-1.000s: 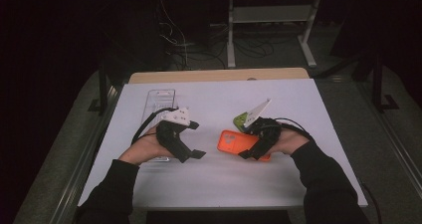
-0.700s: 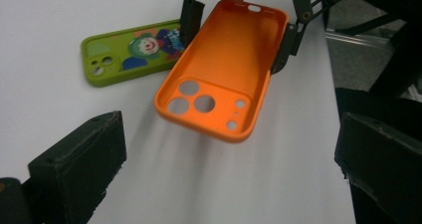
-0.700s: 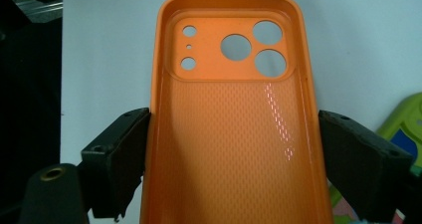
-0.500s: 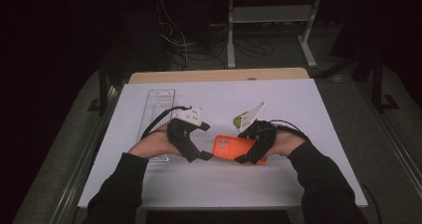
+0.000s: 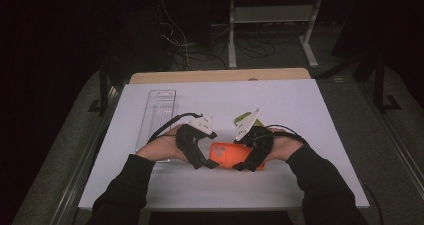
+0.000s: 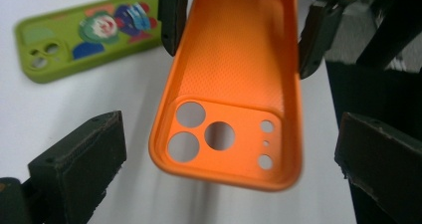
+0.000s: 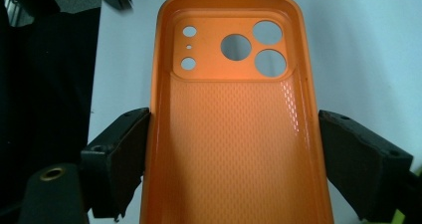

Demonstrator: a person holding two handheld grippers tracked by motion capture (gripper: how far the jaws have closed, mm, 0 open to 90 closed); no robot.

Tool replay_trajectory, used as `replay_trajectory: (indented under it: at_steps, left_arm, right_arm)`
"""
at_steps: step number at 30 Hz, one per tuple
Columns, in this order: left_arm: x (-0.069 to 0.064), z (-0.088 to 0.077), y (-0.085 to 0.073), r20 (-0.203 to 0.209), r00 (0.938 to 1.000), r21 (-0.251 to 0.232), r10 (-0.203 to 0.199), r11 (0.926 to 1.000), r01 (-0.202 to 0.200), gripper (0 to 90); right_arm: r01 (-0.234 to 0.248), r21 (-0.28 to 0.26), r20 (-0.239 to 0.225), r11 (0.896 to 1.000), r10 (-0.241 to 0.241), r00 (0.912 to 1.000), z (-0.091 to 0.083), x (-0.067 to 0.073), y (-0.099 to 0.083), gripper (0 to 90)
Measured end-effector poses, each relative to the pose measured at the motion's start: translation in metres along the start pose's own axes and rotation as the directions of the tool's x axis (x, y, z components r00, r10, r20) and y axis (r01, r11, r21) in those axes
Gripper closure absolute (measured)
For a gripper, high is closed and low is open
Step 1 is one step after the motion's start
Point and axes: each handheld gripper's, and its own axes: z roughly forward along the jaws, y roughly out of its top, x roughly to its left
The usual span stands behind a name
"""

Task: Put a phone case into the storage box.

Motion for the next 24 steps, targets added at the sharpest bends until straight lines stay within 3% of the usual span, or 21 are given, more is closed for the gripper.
replay_trajectory:
  at_steps: [5, 11, 12, 17, 24]
  left_arm:
    - [-0.003, 0.007, 0.001, 0.010, 0.9998, 0.024, 0.017, 0.9996, -0.017, 0.0]
    - [-0.003, 0.011, 0.001, 0.013, 0.9995, 0.038, 0.029, 0.9989, -0.029, 0.0]
    - [-0.002, 0.011, 0.000, 0.018, 0.9986, 0.061, 0.051, 0.9968, -0.052, 0.0]
    - [-0.005, 0.014, -0.001, 0.023, 0.9992, 0.054, 0.033, 0.9980, -0.034, 0.0]
    - [-0.005, 0.016, -0.001, 0.009, 0.9986, 0.071, 0.052, 0.9961, -0.053, 7.7]
  right_arm:
    - [0.012, -0.019, -0.025, 1.000, -0.013, 0.9996, 0.003, 0.003, 0.004, 15.1]
    - [0.024, -0.029, -0.021, 0.999, -0.025, 0.9995, 0.003, 0.005, 0.007, 15.1]
    - [-0.010, -0.015, -0.030, 1.000, 0.010, 0.9995, 0.002, 0.006, 0.007, 15.1]
    - [0.018, -0.042, -0.023, 0.999, -0.019, 0.9996, 0.002, 0.005, 0.010, 15.1]
    - [0.024, -0.031, -0.023, 0.999, -0.025, 0.9994, 0.005, 0.005, 0.012, 15.1]
